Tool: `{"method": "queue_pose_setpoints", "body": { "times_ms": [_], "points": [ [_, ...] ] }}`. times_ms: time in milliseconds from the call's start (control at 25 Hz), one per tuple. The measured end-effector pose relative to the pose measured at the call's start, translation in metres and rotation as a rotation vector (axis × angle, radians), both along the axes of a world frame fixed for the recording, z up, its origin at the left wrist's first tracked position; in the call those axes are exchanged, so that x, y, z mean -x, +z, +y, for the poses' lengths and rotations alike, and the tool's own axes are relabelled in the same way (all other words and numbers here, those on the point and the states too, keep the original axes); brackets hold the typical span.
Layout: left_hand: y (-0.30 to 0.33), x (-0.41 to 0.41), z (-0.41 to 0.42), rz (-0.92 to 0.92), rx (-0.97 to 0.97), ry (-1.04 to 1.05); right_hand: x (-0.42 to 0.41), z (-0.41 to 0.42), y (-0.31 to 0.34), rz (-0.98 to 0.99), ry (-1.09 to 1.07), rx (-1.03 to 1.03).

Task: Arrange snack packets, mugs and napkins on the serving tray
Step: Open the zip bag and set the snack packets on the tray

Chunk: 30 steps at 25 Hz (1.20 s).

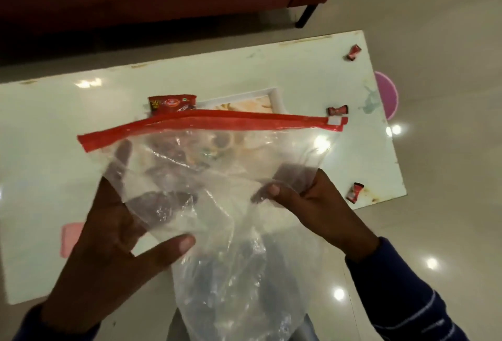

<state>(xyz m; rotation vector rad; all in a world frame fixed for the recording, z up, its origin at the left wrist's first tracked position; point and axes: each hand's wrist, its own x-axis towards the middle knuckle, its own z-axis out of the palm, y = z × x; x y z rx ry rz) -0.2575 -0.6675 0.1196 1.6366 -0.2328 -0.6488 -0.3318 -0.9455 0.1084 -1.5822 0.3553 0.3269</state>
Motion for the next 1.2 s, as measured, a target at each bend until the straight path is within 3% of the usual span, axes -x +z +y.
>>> {"method": "queue_pose_setpoints", "body": {
  "times_ms": [80,160,200,280,400,520,560,600,640,720,760,800,840,920,960,1000,1080,1200],
  "points": [
    [-0.005,0.005,-0.025,0.023,0.039,0.018,0.009,-0.021,0.003,-0.002,-0.084,-0.052],
    [-0.012,-0.001,-0.056,0.005,-0.11,0.045,0.02,-0.044,-0.002,0.016,-0.171,-0.146],
    [-0.021,-0.005,-0.065,0.092,-0.101,0.079,0.025,-0.057,-0.002,0.035,-0.212,-0.215],
    [-0.029,-0.015,-0.089,0.236,0.021,0.157,0.033,-0.077,-0.006,0.041,-0.294,-0.362],
    [-0.039,-0.021,-0.136,0.465,0.243,0.265,0.045,-0.108,-0.015,0.001,-0.433,-0.424],
    [-0.043,-0.021,-0.181,0.812,0.414,0.441,0.057,-0.14,-0.018,-0.072,-0.551,-0.482],
    [-0.042,-0.021,-0.193,0.919,0.388,0.542,0.06,-0.15,-0.02,-0.095,-0.583,-0.474],
    [-0.034,-0.02,-0.199,1.12,0.473,0.567,0.063,-0.159,-0.023,-0.116,-0.61,-0.463],
    [-0.04,-0.019,-0.211,1.251,0.515,0.433,0.066,-0.17,-0.025,-0.132,-0.629,-0.437],
    [-0.062,-0.009,-0.249,1.081,0.408,0.027,0.068,-0.19,-0.028,-0.123,-0.567,-0.207],
    [-0.066,-0.004,-0.276,1.095,0.419,-0.197,0.071,-0.196,-0.03,-0.1,-0.43,0.024],
    [-0.071,-0.007,-0.29,1.097,0.466,-0.274,0.074,-0.2,-0.033,-0.063,-0.247,0.252],
    [-0.067,-0.008,-0.305,1.028,0.484,-0.292,0.079,-0.203,-0.034,-0.036,-0.053,0.432],
    [-0.068,-0.013,-0.328,1.129,0.336,-0.1,0.093,-0.21,-0.031,-0.026,0.199,0.672],
    [-0.075,-0.009,-0.343,1.0,0.175,0.024,0.098,-0.213,-0.026,-0.059,0.193,0.737],
    [-0.081,0.006,-0.362,0.985,0.114,0.07,0.103,-0.219,-0.021,-0.088,0.12,0.743],
    [-0.077,0.013,-0.389,0.805,0.009,0.066,0.103,-0.227,-0.013,-0.089,-0.12,0.605],
    [-0.065,0.039,-0.432,0.672,0.06,-0.093,0.091,-0.235,-0.016,-0.032,-0.445,0.491]
  ]
}}
